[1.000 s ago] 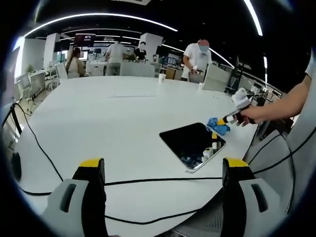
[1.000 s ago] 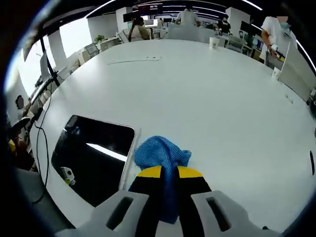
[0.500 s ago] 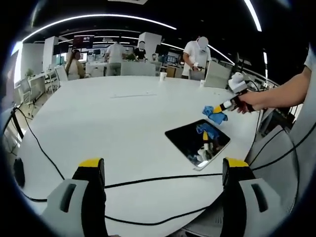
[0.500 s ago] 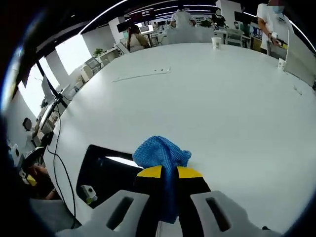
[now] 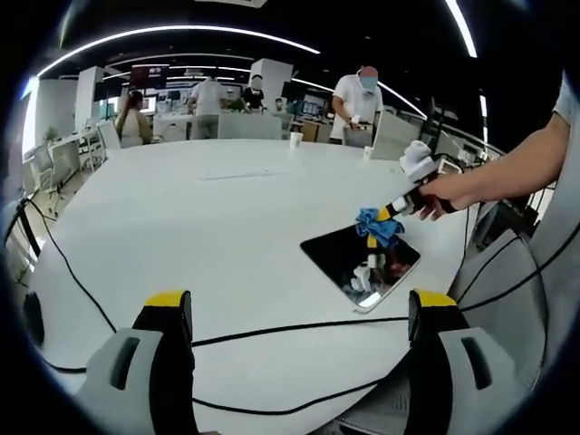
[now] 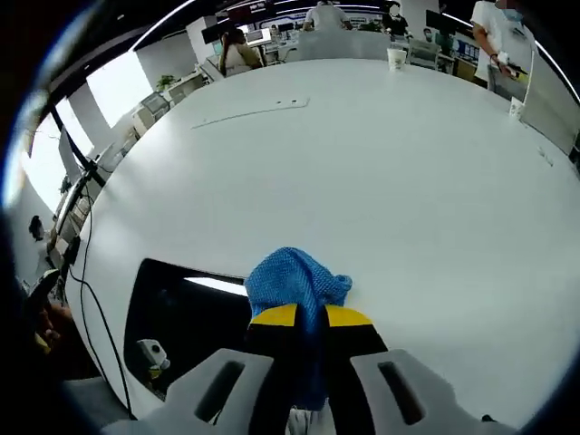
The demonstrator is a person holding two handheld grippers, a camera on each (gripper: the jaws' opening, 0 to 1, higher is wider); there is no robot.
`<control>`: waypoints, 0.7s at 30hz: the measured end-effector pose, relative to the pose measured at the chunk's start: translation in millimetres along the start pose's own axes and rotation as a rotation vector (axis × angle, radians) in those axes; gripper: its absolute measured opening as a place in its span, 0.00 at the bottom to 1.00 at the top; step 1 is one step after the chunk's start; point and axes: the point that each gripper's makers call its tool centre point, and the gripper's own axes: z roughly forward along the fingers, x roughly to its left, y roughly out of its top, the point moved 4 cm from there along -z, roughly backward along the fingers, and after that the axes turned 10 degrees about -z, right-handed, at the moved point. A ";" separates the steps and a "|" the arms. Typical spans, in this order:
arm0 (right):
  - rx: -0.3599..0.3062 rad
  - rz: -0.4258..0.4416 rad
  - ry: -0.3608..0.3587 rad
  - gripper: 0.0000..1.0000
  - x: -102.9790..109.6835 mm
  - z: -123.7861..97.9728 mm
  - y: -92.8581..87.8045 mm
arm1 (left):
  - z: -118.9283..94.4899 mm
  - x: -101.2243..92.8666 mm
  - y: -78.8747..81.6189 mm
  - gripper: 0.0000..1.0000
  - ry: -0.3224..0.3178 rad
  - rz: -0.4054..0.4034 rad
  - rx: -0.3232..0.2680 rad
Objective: Wipe the mirror surface with the cleaning cloth until all visible marks leave the cleaned area.
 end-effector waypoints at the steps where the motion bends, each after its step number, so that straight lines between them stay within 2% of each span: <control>1: 0.002 0.001 -0.004 0.04 -0.3 -0.4 0.7 | -0.4 0.4 -0.8 0.99 0.002 -0.002 0.001; 12: 0.007 -0.015 -0.004 0.03 1.9 -0.8 1.4 | 0.3 -4.4 -8.3 0.99 -0.003 -0.013 0.011; 21: 0.000 -0.021 0.010 0.05 21.7 2.4 5.2 | 2.8 -4.1 -10.6 0.99 -0.008 -0.015 0.017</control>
